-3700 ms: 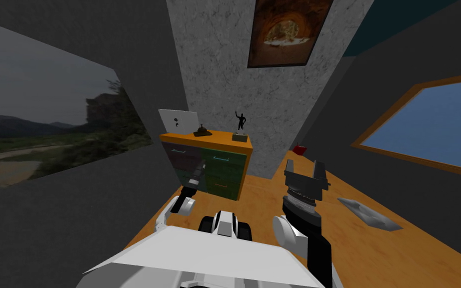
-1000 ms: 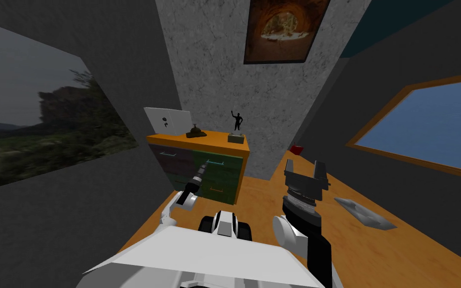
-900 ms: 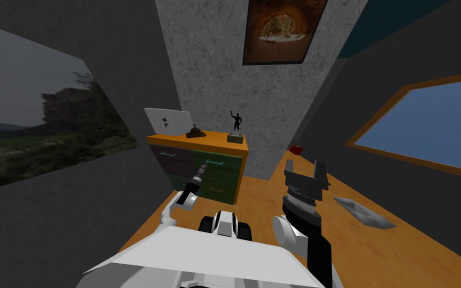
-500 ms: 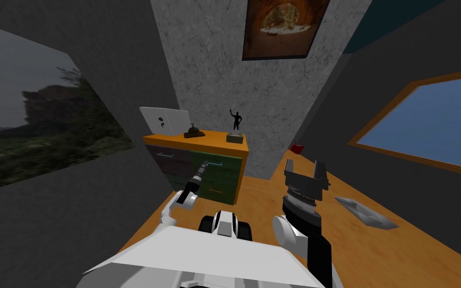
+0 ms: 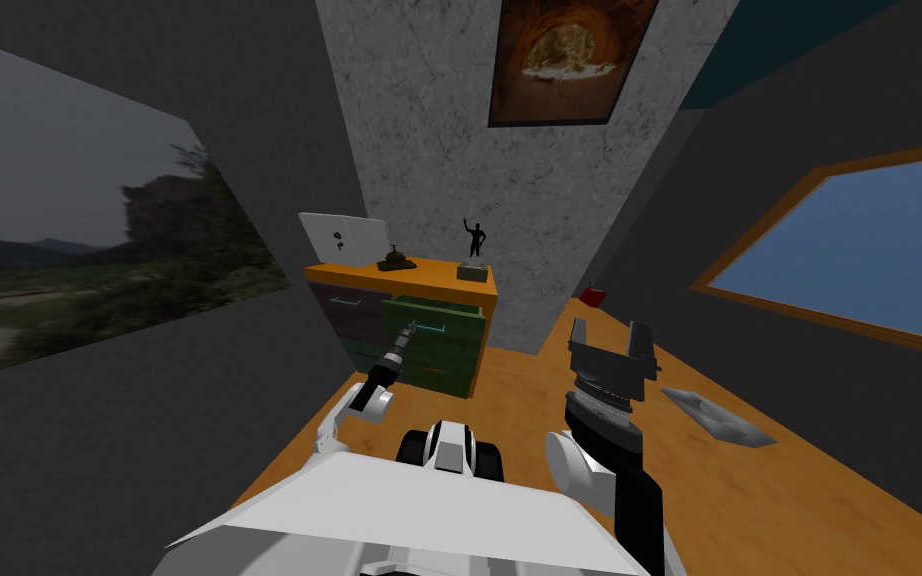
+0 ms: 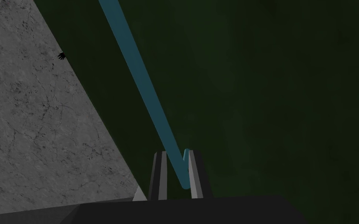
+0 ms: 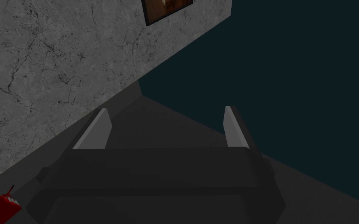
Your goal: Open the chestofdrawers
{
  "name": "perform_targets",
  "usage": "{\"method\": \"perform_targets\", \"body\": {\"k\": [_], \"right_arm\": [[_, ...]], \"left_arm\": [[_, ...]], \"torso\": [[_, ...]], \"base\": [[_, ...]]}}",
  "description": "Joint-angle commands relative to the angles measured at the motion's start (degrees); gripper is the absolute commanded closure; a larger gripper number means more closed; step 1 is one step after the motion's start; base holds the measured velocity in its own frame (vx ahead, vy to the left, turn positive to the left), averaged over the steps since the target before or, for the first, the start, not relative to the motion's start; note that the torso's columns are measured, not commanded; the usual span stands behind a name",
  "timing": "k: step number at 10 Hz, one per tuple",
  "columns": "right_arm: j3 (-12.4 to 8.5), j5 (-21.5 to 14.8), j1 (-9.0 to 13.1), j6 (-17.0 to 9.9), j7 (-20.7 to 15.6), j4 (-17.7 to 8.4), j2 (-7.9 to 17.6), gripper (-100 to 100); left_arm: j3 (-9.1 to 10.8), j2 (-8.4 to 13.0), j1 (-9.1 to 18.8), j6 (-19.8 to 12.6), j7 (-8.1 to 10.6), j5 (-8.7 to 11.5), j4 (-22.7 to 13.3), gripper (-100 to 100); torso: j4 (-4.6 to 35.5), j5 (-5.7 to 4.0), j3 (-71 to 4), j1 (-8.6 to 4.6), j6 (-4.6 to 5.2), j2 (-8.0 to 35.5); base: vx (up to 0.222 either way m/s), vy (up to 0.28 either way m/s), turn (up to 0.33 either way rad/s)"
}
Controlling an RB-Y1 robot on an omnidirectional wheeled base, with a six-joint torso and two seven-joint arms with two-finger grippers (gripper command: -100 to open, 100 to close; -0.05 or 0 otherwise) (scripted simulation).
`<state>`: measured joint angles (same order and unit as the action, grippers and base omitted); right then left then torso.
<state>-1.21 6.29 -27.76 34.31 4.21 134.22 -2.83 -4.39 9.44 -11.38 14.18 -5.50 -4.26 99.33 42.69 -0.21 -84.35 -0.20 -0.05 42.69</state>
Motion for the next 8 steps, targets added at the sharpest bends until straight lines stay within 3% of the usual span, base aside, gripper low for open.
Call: {"method": "perform_targets", "body": {"k": [1, 5, 6, 7, 8], "right_arm": [[0.0, 0.0, 0.0, 0.0, 0.0, 0.0, 0.0, 0], [0.0, 0.0, 0.0, 0.0, 0.0, 0.0, 0.0, 0], [0.0, 0.0, 0.0, 0.0, 0.0, 0.0, 0.0, 0], [0.0, 0.0, 0.0, 0.0, 0.0, 0.0, 0.0, 0], [0.0, 0.0, 0.0, 0.0, 0.0, 0.0, 0.0, 0]], "left_arm": [[-0.36, 0.2, -0.9, -0.1, 0.09, 0.0, 0.9, 100], [-1.01, 0.7, -2.3, 0.2, 0.23, 0.0, 3.4, 100], [-0.89, 0.5, -2.4, -0.3, 0.16, 0.0, 2.5, 100], [-0.98, 1.1, -3.1, -2.7, 0.49, 0.3, 5.1, -100], [-0.97, 1.3, -3.3, -3.8, 0.65, 0.4, 6.4, -100]], "torso": [[-0.1, 0.0, -0.2, -0.02, 0.05, -0.3], [-0.1, 0.05, 0.1, -0.08, 0.1, 0.1], [0.0, -0.01, 0.0, -0.1, 0.13, 0.0], [-0.1, -0.02, -0.2, -0.08, 0.1, -0.3], [-0.3, 0.07, -0.3, 0.01, 0.06, -0.6]], "base": [[-0.096, 0.012, 0.026], [-0.18, 0.002, 0.029], [-0.084, 0.011, 0.004], [-0.014, 0.003, -0.001], [0.0, 0.0, 0.0]]}}
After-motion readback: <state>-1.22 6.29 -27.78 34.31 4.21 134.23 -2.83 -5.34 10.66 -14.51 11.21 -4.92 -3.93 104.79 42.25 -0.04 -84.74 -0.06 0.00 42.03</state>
